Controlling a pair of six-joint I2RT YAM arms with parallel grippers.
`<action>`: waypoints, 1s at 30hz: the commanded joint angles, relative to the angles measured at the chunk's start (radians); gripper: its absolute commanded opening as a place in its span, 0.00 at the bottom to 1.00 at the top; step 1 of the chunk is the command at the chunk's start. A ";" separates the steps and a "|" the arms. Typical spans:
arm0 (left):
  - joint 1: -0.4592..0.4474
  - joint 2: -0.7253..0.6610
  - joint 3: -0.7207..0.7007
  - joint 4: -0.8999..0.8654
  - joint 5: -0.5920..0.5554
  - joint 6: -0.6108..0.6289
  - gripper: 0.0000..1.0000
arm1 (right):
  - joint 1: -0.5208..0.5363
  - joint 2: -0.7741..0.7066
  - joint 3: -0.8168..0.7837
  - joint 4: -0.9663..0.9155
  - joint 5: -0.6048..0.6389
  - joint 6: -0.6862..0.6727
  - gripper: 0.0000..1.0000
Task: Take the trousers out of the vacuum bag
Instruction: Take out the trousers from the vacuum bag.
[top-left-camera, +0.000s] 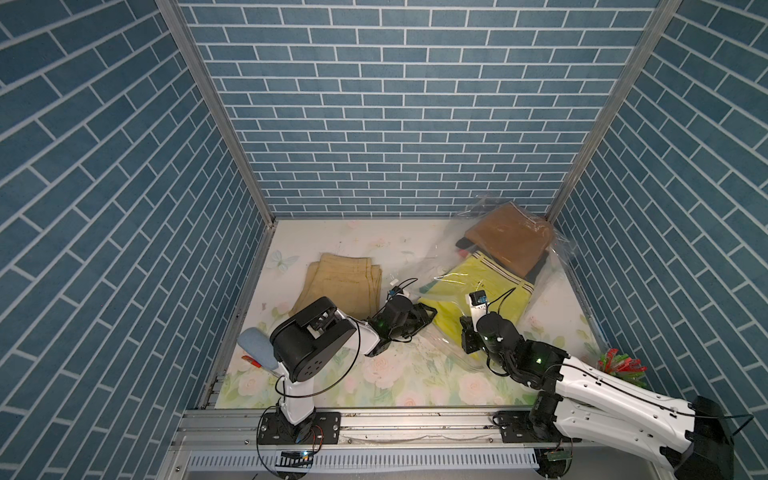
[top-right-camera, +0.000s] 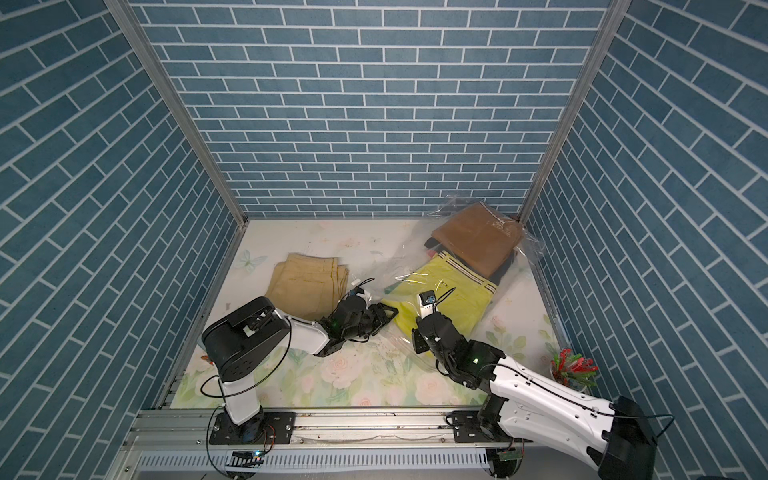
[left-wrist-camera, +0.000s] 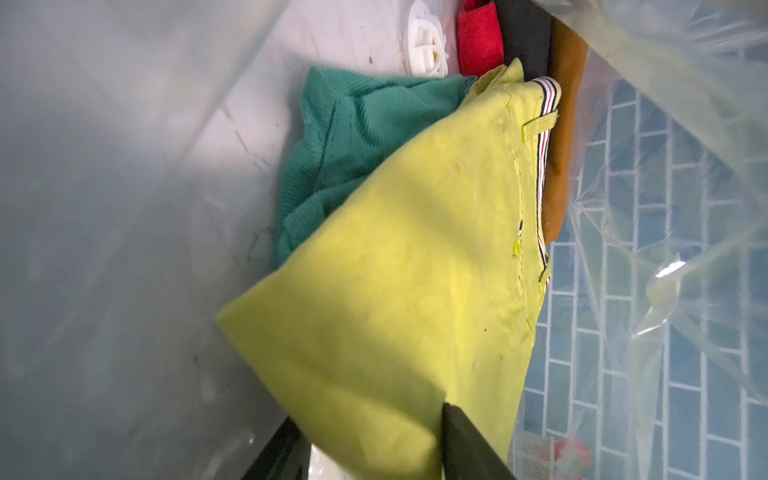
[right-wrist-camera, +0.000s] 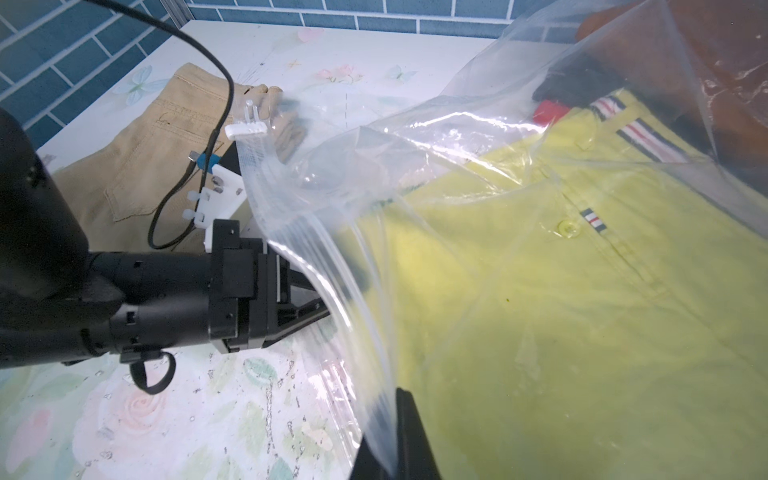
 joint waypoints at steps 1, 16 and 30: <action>0.011 -0.013 0.032 -0.028 -0.008 0.046 0.51 | 0.006 0.004 -0.003 0.013 0.003 0.011 0.00; 0.010 -0.087 0.056 -0.120 -0.011 0.077 0.39 | 0.008 0.005 -0.007 0.001 0.020 0.019 0.00; 0.009 -0.066 0.088 -0.087 -0.003 0.079 0.39 | 0.008 -0.001 -0.030 0.019 0.008 0.030 0.00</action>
